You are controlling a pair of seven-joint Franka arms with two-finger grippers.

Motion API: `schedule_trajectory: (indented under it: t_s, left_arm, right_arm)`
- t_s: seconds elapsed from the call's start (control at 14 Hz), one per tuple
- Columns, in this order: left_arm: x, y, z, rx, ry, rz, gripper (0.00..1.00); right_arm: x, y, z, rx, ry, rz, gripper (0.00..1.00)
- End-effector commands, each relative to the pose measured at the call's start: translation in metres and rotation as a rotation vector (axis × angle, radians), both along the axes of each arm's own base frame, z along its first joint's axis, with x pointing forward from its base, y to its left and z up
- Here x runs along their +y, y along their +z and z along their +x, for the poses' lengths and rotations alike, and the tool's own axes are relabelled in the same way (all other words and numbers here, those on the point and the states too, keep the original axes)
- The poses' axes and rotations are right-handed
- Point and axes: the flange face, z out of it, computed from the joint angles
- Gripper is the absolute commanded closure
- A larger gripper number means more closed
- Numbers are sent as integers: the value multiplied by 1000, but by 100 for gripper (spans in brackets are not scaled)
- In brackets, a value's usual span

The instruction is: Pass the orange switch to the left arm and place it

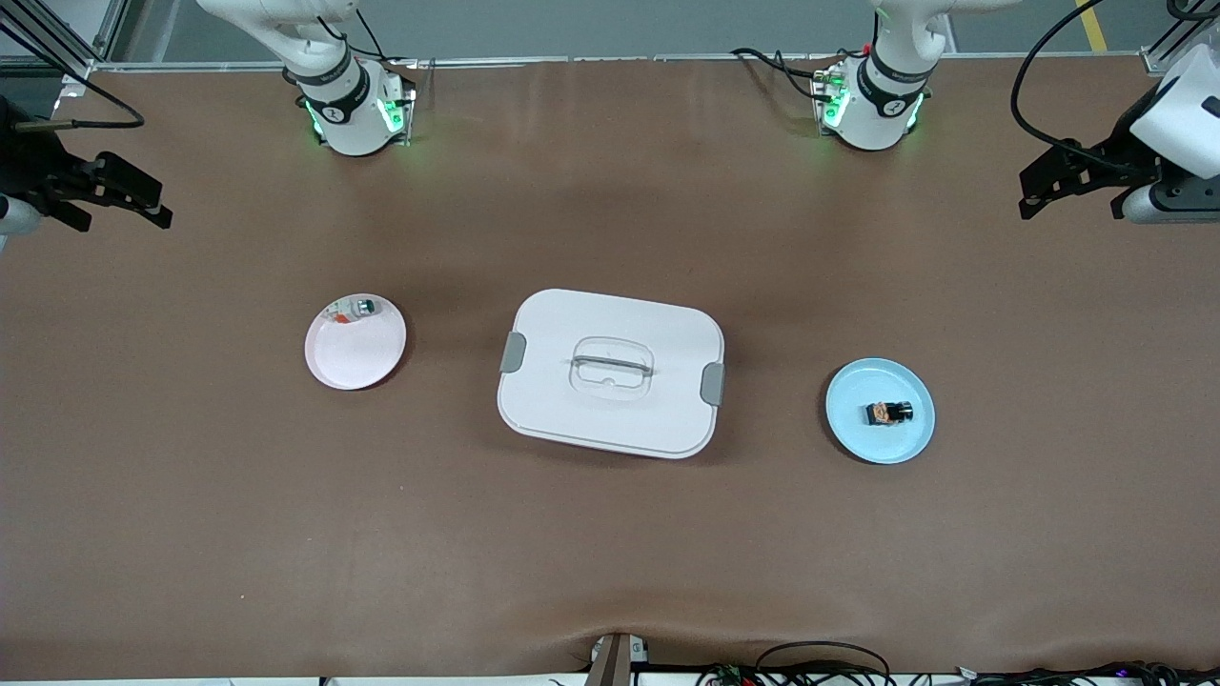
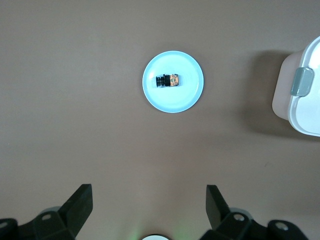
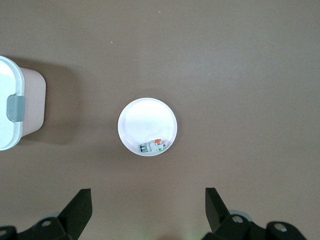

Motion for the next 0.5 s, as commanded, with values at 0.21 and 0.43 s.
schedule_trajectory:
  t_s: [0.21,0.43]
  left_arm:
    - [0,5,3,-6,0,-6,0]
    - [0,5,3,-6,2,-4,0]
  right_arm:
    - [-1,2,-10,-4,2,-6,0]
    - [-1,3,-9,-10,-1,-6,0]
